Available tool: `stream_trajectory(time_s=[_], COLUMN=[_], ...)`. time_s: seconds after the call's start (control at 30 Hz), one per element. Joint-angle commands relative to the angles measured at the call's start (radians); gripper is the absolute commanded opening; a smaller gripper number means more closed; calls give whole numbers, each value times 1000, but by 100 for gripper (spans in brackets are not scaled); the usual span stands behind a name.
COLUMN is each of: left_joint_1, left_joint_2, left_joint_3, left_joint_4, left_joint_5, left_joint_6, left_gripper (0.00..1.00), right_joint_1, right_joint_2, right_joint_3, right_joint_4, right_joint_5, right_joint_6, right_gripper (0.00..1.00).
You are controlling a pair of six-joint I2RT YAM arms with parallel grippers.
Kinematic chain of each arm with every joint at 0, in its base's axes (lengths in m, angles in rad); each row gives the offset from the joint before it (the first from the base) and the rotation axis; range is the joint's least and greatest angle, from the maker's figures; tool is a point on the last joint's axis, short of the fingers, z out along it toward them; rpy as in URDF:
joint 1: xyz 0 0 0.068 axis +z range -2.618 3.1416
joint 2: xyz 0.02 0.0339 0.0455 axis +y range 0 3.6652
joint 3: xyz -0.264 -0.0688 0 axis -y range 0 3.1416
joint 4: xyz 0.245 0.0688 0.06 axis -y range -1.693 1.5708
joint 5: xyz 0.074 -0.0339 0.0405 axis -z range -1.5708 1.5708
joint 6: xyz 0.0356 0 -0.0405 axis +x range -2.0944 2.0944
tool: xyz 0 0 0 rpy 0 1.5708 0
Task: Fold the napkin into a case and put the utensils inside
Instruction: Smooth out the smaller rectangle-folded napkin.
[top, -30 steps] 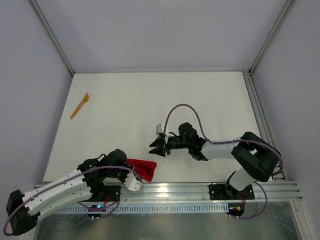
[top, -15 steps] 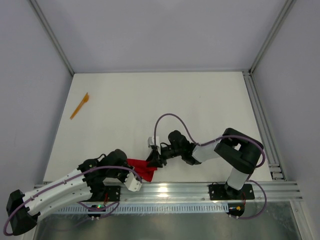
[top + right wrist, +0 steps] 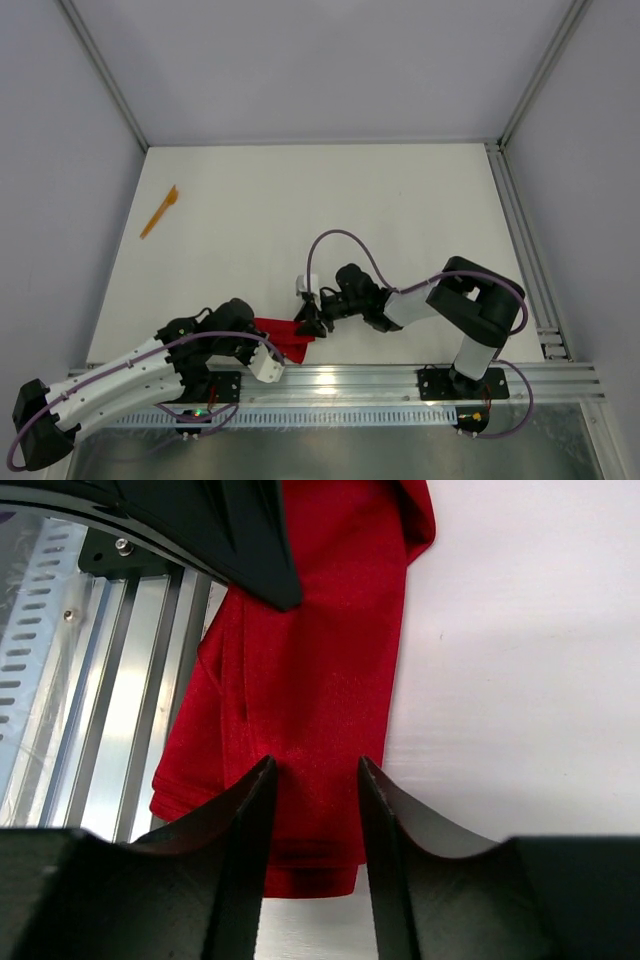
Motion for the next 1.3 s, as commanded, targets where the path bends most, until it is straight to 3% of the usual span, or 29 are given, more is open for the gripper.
stream_trajectory(time_s=[0.0,0.13,0.3,0.83,0.97,1.03,1.1,1.27], left_joint_1=[1,1,1,2,1,1,1,1], left_joint_2=[-1,-1,4,-56,-53,-59,-59,-59], left_joint_3=[6,4,-12,-29,-23,-26,-25,-25], left_joint_4=[15,19,41,6,6,4,0,-5], left_joint_5=[20,20,3,20,25,25,23,25], left_joint_6=[-15,-35,-36,37,31,31,28,27], left_gripper=[0,0,0,0,0,0,0,0], right_joint_1=[-8,-4,62,119,119,119,119,118], right_joint_2=[-42,-122,-217,-114,-99,-102,-106,-132], right_joint_3=[20,-107,-126,-89,-92,-89,-88,-92], right_joint_4=[-18,55,-60,-35,7,16,21,18], right_joint_5=[-13,-29,56,223,229,234,229,209], right_joint_6=[-17,-88,-265,-382,-339,-313,-299,-267], right_gripper=[45,52,58,63,56,43,35,37])
